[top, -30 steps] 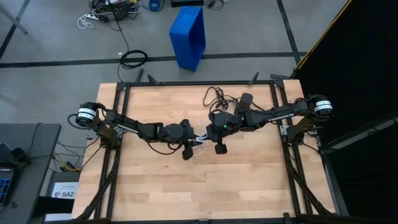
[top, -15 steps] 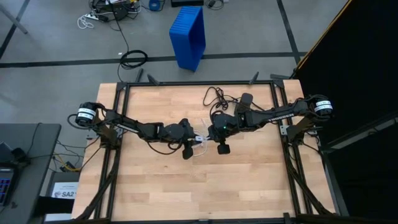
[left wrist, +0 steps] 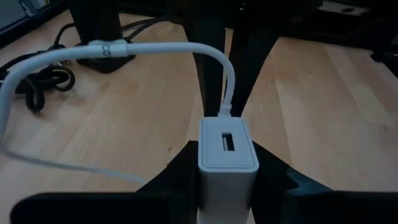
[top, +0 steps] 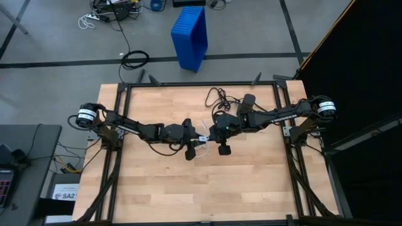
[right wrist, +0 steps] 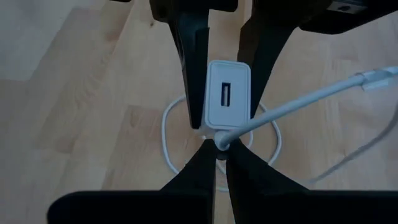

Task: Insert USB
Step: Insert the white charger cable into the white charger adapter

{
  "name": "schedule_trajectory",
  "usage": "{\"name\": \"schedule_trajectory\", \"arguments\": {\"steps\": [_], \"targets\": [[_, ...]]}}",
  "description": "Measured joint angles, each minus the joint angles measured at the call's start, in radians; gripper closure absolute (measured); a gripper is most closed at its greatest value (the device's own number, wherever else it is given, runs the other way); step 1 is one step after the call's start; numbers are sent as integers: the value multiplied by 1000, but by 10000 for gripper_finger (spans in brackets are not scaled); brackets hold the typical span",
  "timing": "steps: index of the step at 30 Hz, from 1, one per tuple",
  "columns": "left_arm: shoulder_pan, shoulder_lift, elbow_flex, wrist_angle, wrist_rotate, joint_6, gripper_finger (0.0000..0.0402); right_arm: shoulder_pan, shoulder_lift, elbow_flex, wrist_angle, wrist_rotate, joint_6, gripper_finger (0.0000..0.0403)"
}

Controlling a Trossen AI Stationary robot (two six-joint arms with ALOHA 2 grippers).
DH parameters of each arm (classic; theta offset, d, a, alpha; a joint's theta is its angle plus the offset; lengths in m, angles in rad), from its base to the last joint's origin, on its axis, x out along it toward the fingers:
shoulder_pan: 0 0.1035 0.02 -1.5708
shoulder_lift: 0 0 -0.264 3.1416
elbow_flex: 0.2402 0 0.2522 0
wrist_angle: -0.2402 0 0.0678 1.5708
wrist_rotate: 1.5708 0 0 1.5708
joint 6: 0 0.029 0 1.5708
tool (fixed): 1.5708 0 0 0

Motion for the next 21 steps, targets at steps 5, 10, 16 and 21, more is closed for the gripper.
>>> {"name": "schedule_trajectory", "arguments": {"steps": [5,10,16,21], "targets": [[0,0,0,-1,1,0,327,0,0,0,8,-9,15,403],[0,0,0,-2,0,2,327,0,0,-1,20,-11,21,403],[0,0,-1,2,1,3,327,0,0,-1,34,-14,23,386],[0,0,-1,1,1,4,327,0,0,-1,35,-16,23,387]]}}
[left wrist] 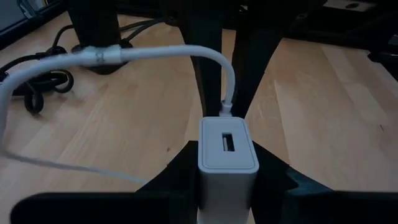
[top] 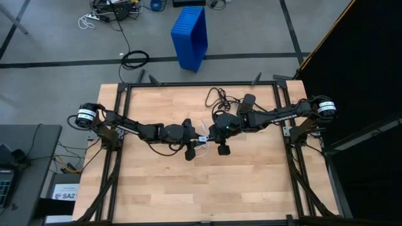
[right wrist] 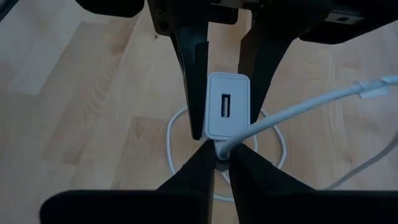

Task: Insert USB
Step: Insert the white charger cable into the white charger adapter

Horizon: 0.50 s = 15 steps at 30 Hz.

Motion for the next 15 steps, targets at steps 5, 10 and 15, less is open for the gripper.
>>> {"name": "schedule_trajectory", "arguments": {"steps": [5,10,15], "targets": [[0,0,1,-8,0,1,327,0,0,0,-2,2,-14,398],[0,2,3,-69,-3,0,327,0,-12,7,16,61,-35,401],[0,3,2,-70,-2,0,327,12,-16,7,64,63,-46,402]]}}
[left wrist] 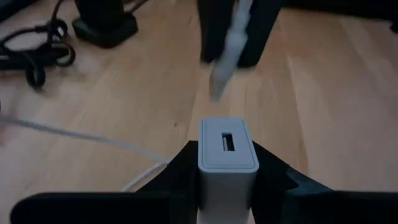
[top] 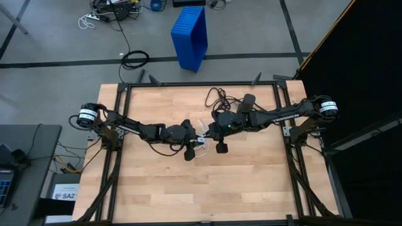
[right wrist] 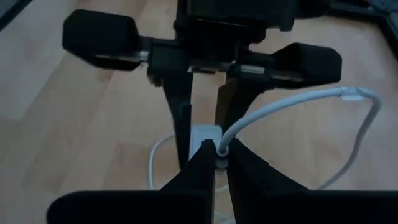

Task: Insert USB
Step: Insert the white charger cable into the white charger adapter

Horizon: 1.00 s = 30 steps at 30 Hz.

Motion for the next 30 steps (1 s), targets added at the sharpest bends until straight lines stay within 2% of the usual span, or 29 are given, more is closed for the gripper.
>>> {"name": "schedule_trajectory", "arguments": {"steps": [15,30], "targets": [[-2,0,-2,98,-8,46,327,11,3,-2,50,-9,36,403],[-2,1,-6,127,-31,48,327,10,1,-2,44,-4,46,403]]}}
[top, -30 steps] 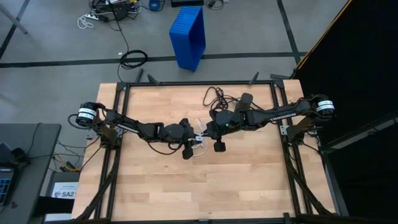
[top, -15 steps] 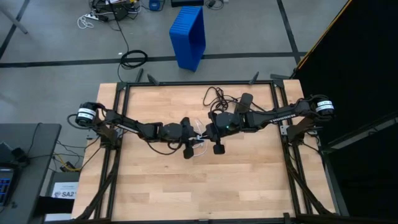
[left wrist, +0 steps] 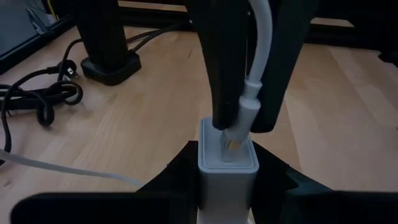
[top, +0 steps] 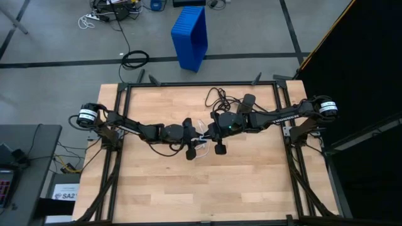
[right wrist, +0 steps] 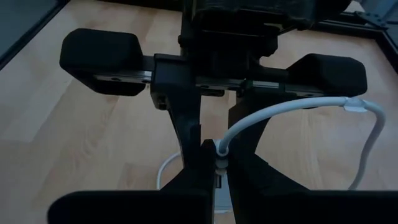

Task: Insert USB
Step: Insert the white charger cable into the white charger adapter

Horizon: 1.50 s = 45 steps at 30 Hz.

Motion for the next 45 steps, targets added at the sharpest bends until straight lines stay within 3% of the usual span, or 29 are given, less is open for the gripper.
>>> {"name": "schedule_trajectory", "arguments": {"steps": [12,18,35,45], "targets": [[3,-1,-87,169,8,17,327,0,-4,-2,1,18,-16,403],[4,-1,-88,172,33,17,327,-31,-3,-47,97,-72,4,403],[8,-4,-86,94,66,11,327,-44,-2,-58,48,-94,-5,402],[9,-5,-85,63,68,0,327,-44,0,17,-78,-95,-11,402]]}}
